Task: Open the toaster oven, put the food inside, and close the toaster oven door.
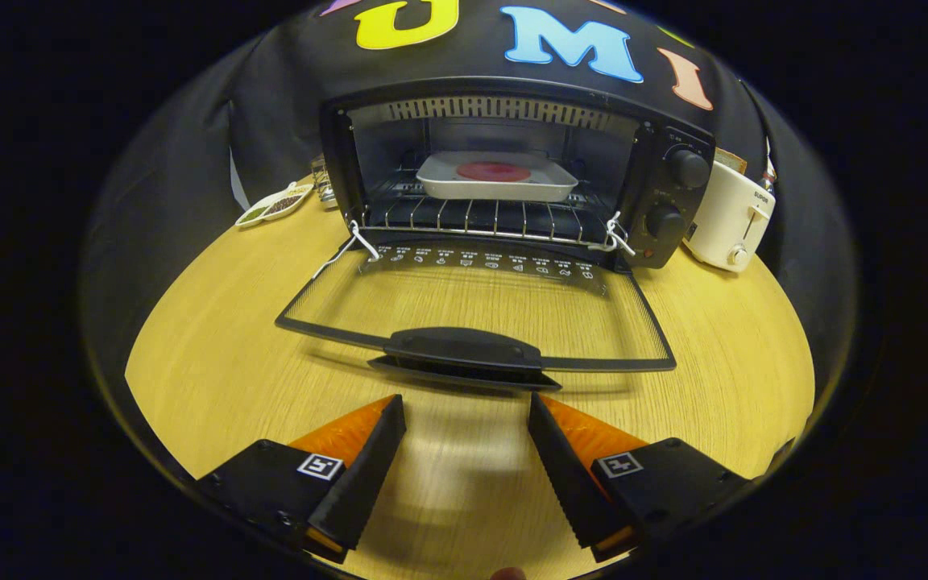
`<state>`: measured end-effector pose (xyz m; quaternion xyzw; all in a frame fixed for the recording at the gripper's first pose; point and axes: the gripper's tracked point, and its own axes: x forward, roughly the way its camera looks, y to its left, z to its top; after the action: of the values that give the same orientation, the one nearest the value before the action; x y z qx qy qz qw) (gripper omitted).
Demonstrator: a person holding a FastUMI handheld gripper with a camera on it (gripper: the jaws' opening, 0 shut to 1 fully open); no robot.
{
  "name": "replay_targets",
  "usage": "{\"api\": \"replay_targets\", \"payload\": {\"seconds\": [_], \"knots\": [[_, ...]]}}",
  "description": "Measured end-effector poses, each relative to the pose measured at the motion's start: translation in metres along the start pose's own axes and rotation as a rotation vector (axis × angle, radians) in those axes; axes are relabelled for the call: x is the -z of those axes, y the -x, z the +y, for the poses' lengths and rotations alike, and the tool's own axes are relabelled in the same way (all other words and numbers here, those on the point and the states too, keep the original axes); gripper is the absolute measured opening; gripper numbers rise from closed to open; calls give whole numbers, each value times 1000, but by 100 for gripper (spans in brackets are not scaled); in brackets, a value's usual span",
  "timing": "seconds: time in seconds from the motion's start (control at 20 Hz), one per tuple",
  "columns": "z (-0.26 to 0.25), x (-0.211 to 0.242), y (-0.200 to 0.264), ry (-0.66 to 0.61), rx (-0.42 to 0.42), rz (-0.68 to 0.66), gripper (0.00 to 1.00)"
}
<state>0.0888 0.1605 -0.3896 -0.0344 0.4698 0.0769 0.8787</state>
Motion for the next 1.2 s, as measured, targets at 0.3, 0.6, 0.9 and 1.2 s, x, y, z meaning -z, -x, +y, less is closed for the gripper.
{"api": "replay_targets", "payload": {"seconds": [0.3, 0.6, 0.9, 1.2], "knots": [[0, -4, 4, -1, 40, -28, 97], [1, -21, 30, 1, 48, -100, 97], [-1, -50, 52, 68, 81, -207, 97], [2, -92, 68, 84, 80, -321, 99]]}}
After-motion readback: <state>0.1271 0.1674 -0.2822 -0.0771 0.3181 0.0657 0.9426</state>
